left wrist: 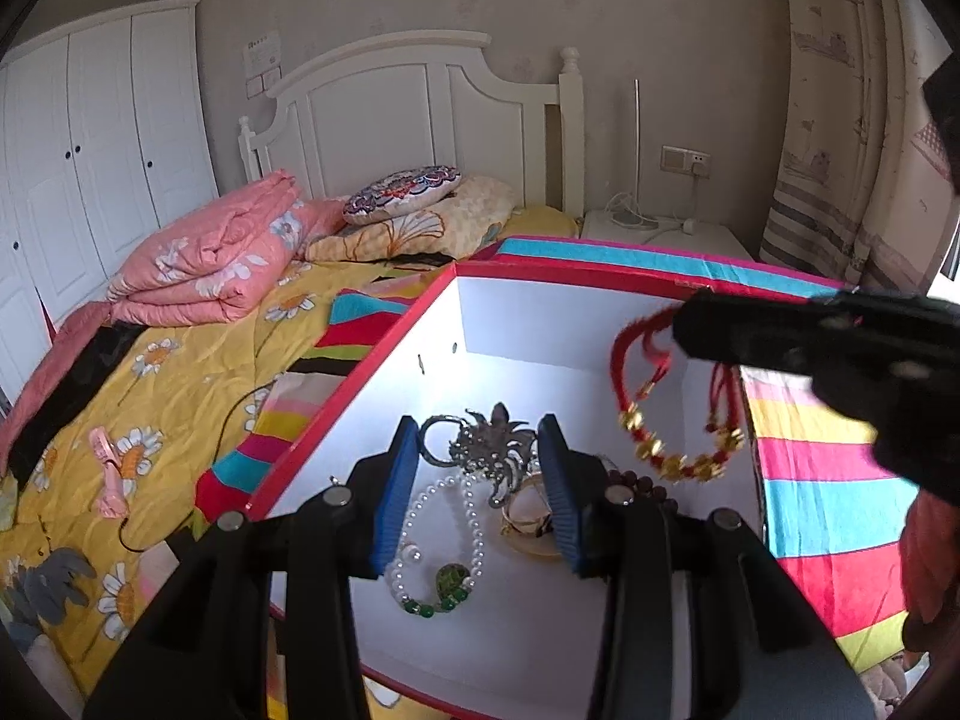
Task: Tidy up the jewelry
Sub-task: 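Carry the brooch and red bracelet over the white box and open both tools, then move both open tools to the jewelry on the yellow daisy bedspread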
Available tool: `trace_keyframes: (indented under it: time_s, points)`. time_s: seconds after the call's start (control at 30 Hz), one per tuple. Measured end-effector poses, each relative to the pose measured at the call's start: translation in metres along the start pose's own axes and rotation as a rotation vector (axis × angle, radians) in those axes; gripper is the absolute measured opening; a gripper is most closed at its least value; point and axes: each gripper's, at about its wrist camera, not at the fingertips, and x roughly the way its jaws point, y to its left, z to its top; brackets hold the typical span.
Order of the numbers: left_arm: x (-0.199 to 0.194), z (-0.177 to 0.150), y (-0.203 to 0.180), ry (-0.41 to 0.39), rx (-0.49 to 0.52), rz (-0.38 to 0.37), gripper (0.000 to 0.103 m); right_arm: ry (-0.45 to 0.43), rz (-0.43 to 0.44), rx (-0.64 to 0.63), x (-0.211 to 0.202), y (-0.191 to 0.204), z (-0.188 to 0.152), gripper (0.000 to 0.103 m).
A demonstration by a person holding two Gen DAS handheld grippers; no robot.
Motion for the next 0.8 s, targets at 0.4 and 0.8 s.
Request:
trace_keyframes:
  time_s: [0.4, 0.8]
  points:
    - [-0.018, 0.001, -0.003, -0.086, 0.008, 0.042, 0.1, 0.089, 0.148, 0.198, 0.008, -0.026, -0.005, 0.049]
    - [-0.054, 0.0, 0.055, -0.209, -0.143, 0.067, 0.101, -0.077, 0.175, 0.255, -0.023, -0.025, 0.02, 0.099]
